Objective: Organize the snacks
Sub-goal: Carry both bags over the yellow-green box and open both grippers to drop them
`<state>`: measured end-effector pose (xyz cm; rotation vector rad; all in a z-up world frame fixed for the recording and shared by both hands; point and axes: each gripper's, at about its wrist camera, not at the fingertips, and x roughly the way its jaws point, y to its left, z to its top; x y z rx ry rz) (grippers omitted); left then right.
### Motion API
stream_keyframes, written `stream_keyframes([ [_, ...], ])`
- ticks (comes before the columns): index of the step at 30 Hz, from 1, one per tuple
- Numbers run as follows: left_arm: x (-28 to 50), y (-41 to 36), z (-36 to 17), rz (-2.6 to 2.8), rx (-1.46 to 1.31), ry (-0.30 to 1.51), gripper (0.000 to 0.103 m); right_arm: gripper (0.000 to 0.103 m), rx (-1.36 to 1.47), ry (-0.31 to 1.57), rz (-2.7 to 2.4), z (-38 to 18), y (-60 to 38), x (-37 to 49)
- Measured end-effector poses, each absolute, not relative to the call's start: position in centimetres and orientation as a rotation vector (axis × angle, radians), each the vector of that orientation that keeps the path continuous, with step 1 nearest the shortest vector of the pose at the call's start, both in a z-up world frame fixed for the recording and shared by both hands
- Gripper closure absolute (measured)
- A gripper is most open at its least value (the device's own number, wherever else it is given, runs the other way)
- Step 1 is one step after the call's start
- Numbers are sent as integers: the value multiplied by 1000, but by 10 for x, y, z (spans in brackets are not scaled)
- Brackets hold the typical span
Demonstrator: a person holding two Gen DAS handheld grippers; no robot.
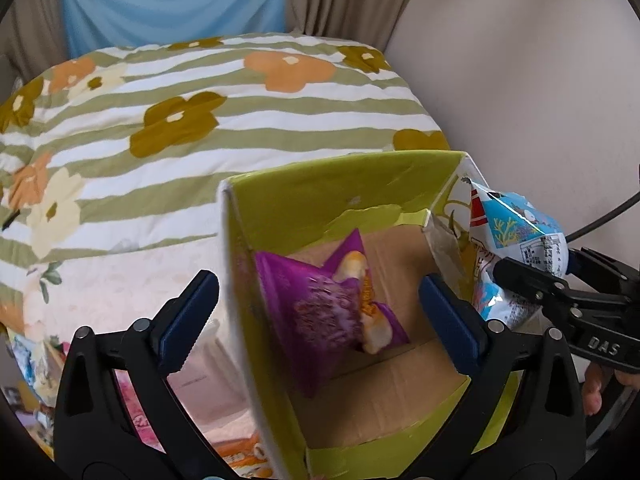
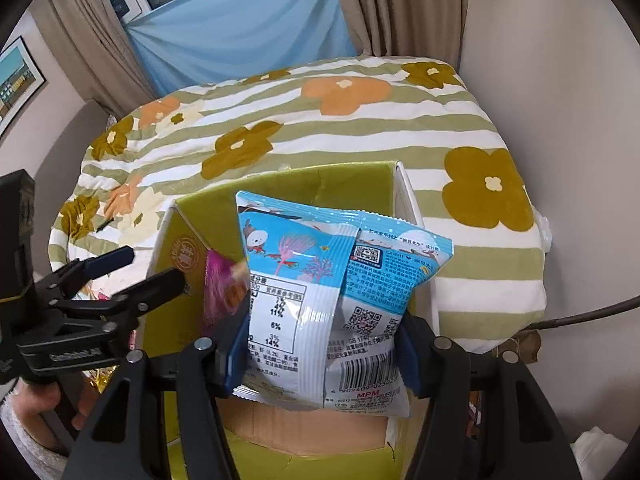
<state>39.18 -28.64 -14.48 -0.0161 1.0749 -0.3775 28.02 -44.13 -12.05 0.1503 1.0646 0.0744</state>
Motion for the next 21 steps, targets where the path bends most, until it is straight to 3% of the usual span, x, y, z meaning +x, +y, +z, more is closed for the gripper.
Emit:
stream_keyframes([
  [16,383,-231,-136,-284,-67,1061,3,45,116,1075,100,-134,-428,318],
  [17,384,-230,-137,-276,-62,1065,3,42,112,1080,99,-137,-427,320],
  [19,384,-228,-140,-264,-63,1070,3,27,90,1084,91,-142,-424,324],
  [20,384,-227,-141,-261,-64,1074,3,8,79,1089,86,-144,-423,325],
  [21,384,-227,-142,-258,-64,1078,3,1,71,1090,84,-146,-422,324],
])
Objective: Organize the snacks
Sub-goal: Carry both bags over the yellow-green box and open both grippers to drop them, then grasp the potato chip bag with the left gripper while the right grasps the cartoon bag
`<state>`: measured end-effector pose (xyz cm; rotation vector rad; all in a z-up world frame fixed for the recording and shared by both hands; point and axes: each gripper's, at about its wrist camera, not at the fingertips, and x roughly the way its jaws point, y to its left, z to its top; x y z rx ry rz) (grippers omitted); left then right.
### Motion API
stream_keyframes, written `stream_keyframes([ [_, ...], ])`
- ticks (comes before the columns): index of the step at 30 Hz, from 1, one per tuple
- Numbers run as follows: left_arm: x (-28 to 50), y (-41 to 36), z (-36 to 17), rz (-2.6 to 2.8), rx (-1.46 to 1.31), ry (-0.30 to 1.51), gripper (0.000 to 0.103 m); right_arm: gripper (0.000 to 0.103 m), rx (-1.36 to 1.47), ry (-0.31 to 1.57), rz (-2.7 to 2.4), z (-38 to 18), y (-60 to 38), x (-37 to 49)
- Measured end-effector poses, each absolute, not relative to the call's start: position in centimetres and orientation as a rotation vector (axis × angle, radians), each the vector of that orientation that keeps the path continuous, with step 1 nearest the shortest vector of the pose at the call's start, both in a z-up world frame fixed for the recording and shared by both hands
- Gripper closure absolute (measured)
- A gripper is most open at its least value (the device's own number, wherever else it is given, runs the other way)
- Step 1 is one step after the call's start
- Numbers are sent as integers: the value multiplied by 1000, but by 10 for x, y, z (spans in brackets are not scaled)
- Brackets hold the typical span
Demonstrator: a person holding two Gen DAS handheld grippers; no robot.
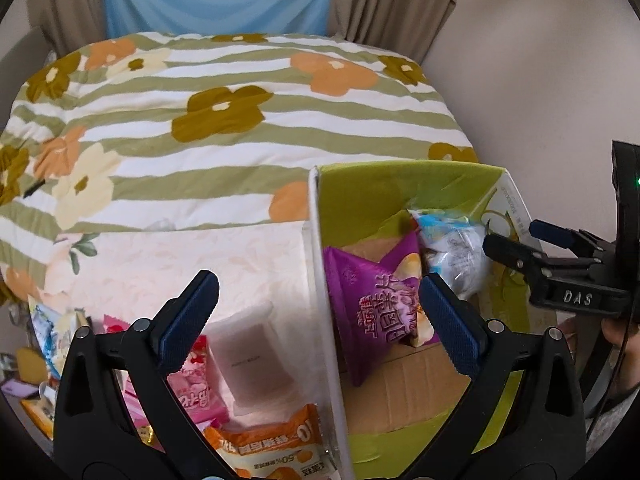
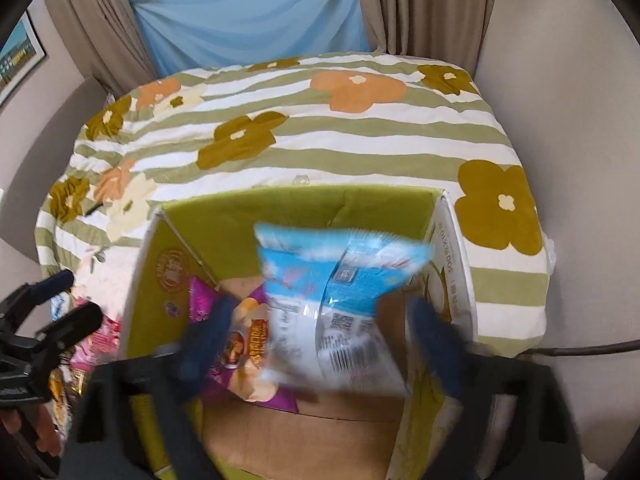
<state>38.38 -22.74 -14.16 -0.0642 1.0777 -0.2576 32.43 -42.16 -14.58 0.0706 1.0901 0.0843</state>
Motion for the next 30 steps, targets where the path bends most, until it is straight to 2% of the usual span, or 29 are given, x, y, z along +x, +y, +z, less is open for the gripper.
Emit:
stream_keyframes([
  [9,381,-231,-138,-244,-57,1067,3,1,110,1062,88,-149,-424,302],
  [19,360,-233,-106,-222,-33,996,3,1,143,974,100,-112,-431,277],
  [30,302,-221,-67,-128,-15,919,3,0,113,911,163,-78,-419,238],
])
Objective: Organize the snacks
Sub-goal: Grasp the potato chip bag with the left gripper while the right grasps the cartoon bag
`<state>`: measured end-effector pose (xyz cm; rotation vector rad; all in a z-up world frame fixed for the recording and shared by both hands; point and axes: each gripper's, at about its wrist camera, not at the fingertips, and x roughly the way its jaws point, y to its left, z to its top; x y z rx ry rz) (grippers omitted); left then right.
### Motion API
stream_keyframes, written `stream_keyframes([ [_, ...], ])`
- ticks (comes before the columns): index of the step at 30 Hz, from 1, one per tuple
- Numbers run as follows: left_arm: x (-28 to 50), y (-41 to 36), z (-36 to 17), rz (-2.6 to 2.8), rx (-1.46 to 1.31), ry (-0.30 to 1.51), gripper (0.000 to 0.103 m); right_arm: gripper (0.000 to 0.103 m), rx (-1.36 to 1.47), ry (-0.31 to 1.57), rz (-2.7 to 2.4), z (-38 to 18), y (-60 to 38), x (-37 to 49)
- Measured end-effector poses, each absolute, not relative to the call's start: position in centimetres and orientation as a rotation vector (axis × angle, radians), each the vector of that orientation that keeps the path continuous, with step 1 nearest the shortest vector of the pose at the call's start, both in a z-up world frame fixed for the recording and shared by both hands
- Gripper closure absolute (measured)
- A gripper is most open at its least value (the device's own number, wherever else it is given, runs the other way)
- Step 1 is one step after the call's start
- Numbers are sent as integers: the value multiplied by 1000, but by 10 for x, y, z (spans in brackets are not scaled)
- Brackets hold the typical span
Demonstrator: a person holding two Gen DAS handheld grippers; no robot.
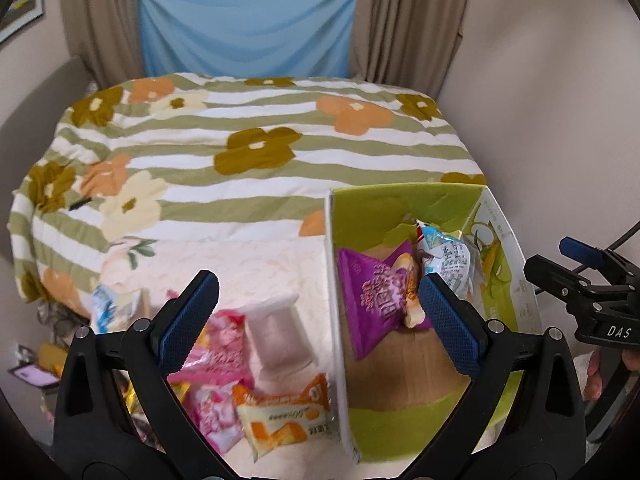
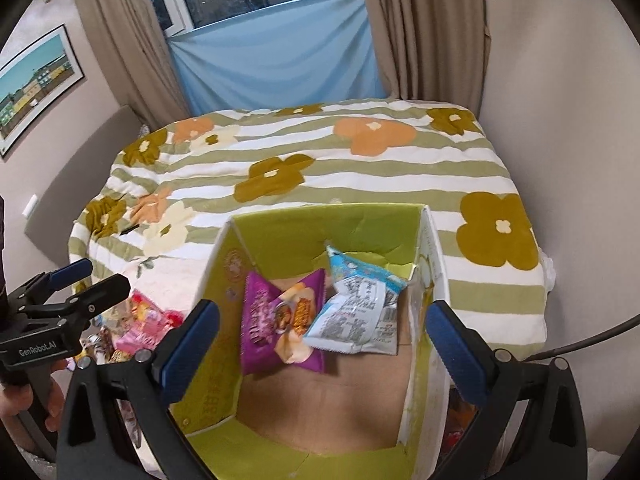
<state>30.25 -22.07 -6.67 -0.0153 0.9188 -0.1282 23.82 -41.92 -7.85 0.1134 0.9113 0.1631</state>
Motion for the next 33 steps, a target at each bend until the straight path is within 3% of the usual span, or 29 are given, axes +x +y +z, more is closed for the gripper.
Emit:
stream_keyframes([
  [8,242,-181,-50,-64,-23,888,3,0,88,866,232,-60,-389,207],
  [19,163,-49,-52,9,-74,876,3,0,112,819,305,-57,-293,141],
  [33,97,96,-129,-24,-92,1029,3,0,176,890,306,-110,-157,75],
])
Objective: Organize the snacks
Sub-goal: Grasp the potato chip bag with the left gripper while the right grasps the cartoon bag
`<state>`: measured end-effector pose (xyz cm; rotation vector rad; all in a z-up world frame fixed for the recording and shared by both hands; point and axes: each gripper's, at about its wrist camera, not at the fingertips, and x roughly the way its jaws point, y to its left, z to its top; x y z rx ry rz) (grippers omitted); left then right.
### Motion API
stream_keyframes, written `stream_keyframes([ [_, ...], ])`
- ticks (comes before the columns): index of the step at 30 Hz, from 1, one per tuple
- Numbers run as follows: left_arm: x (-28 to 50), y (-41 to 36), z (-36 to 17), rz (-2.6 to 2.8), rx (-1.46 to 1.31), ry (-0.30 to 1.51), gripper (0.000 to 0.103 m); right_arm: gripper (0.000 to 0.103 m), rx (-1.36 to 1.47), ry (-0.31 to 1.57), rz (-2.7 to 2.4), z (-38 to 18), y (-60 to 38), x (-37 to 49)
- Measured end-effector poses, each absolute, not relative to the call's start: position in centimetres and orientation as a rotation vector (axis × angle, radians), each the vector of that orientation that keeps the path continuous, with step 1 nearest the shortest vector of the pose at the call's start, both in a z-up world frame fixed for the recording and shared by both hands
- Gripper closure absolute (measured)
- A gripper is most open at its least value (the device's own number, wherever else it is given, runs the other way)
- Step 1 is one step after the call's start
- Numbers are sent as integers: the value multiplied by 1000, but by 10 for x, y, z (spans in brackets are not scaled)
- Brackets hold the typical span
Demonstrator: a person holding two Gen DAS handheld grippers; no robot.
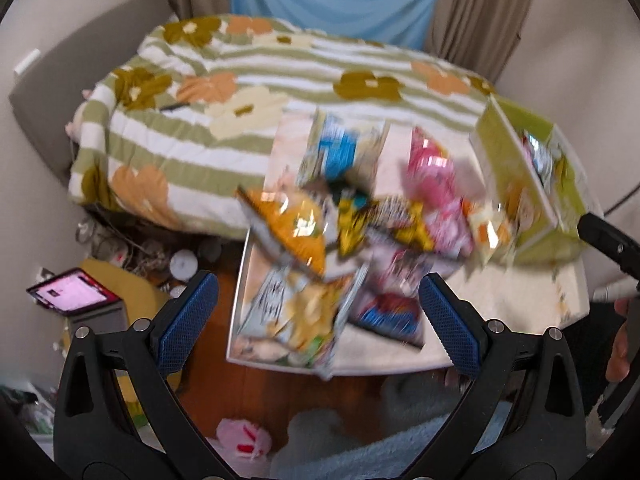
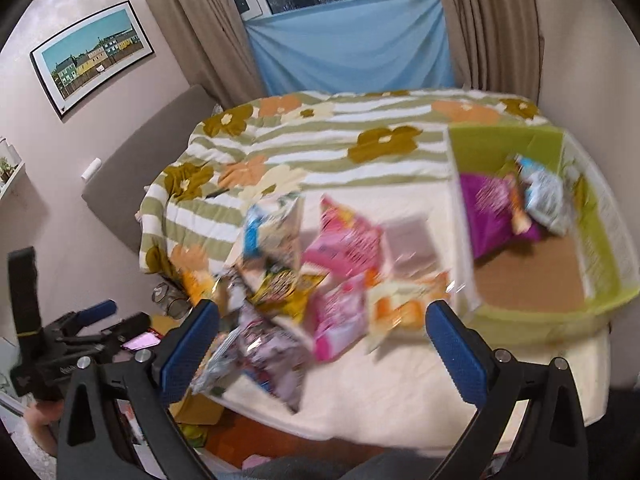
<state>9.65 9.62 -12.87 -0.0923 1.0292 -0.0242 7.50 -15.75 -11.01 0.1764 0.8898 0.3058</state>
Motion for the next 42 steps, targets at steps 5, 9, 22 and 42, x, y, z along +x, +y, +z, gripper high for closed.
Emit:
stream_keyframes([
  [5,94,104,-162,-101,-72,1090,3,0,213,925,312,-135,-127,65],
  [9,100,97,-190,-156,-44,1145,3,0,249,967,307,-155,-113,63],
  [22,125,74,-254,-128,136,1206,3,0,261,1096,310,-221,-87,84],
  [42,129,76,-264,-110,144,1226,37,12,213,1143,445,-257,-59,112],
])
